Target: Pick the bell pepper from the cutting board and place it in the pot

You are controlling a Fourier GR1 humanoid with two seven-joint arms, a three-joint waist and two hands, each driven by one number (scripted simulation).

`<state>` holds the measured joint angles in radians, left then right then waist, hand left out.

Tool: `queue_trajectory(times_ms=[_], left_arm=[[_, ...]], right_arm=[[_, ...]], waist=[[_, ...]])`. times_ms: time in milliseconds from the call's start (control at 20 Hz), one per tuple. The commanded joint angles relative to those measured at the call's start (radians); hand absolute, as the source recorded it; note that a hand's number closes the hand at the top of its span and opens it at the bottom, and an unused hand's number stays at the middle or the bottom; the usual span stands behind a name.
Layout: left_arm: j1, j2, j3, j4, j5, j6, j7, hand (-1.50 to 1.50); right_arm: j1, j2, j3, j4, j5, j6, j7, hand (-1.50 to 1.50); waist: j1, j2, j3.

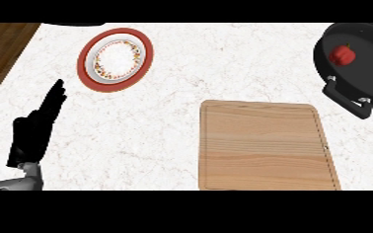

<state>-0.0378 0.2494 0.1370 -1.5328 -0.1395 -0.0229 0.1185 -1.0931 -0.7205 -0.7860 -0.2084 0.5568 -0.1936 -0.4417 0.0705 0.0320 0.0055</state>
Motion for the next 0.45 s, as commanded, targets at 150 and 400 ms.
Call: queue_trajectory(times_ms=[150,400], left_arm=[[0.011,-0.004,0.004,-0.024,0.012,-0.008,0.022,0.0],[0.044,0.008,0.024,-0.011,0.009,-0.012,-0.005,0.0]], right_arm=[[0.067,-0.047,-0.068,0.03,-0.092,0.158,-0.065,-1.5],[0.152,-0.094,-0.095,0.02,-0.139,0.235,-0.115,-1.5]], waist=[[-0.016,-0.009,-0.001],[-0.03,-0.015,-0.002]])
